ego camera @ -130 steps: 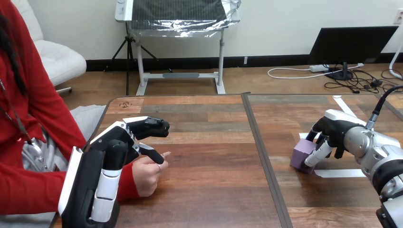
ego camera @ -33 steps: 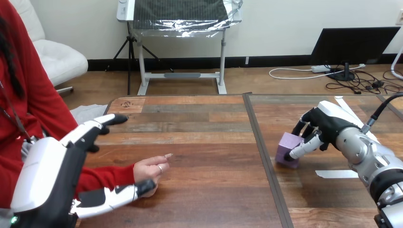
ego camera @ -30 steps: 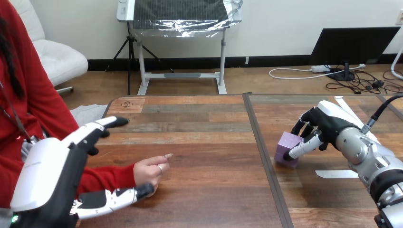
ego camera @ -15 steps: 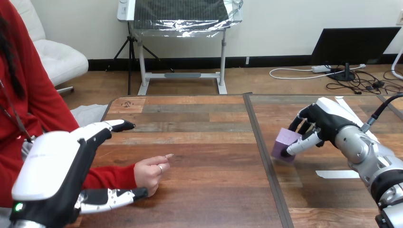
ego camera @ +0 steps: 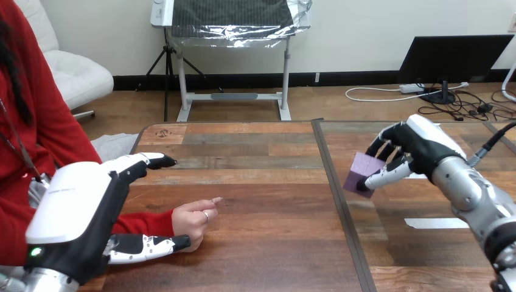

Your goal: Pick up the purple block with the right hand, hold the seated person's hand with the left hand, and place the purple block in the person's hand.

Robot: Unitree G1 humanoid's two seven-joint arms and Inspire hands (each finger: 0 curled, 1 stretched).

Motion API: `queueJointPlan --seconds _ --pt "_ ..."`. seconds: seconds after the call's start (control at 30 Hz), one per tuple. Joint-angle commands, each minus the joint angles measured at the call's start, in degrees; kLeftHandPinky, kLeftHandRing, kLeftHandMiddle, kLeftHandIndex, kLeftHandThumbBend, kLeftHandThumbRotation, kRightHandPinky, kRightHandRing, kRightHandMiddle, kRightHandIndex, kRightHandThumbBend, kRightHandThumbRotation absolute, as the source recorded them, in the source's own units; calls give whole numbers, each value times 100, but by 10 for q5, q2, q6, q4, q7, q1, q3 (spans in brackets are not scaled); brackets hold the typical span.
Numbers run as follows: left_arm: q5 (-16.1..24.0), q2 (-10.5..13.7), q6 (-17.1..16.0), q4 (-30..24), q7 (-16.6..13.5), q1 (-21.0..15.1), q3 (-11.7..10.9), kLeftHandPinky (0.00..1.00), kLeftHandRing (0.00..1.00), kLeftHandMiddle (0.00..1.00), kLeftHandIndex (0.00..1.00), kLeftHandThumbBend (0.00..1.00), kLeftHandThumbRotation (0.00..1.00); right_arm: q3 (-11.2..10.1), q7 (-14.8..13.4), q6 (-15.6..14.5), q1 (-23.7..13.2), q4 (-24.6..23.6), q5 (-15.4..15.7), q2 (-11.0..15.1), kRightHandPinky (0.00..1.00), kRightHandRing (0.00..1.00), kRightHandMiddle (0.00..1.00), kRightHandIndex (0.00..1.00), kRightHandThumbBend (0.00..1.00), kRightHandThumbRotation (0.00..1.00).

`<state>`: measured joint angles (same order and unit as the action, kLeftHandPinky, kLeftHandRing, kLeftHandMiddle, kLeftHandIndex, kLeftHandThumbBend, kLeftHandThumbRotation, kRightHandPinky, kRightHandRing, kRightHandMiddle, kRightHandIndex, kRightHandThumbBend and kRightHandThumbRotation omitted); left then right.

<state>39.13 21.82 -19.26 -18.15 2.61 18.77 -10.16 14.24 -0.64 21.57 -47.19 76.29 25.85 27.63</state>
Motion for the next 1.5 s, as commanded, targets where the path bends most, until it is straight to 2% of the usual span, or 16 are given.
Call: queueJointPlan --seconds 0.0,0.4,0.6,0.8,0.93,1.2,1.4,1.47 --pt "14 20 9 14 -1 -43 16 65 73 77 75 100 27 -20 -18 21 -11 -35 -16 19 35 39 45 50 77 0" --pt "35 37 37 57 12 -82 46 68 75 78 76 100 31 -39 -16 56 11 -69 -41 28 35 39 44 50 76 0" --pt "43 50 44 86 15 -104 62 70 75 78 76 100 32 -48 -18 85 29 -91 -48 35 34 38 43 49 76 0" --pt "42 59 50 112 18 -122 75 70 75 79 76 100 33 -59 -15 105 45 -114 -57 40 33 37 43 49 76 0" --pt "38 62 65 120 32 -133 84 71 76 79 76 100 33 -61 -23 122 57 -128 -54 46 33 37 42 48 77 0" --pt "41 71 76 135 40 -150 99 73 77 79 77 100 31 -67 -30 129 77 -159 -52 54 32 36 42 48 78 0" --pt "45 80 82 150 42 -164 110 73 77 79 77 100 28 -77 -24 134 97 -191 -62 58 31 35 41 48 78 0" --pt "47 82 87 153 46 -168 114 73 76 78 76 100 27 -83 -24 146 106 -202 -68 59 30 35 41 47 79 0"
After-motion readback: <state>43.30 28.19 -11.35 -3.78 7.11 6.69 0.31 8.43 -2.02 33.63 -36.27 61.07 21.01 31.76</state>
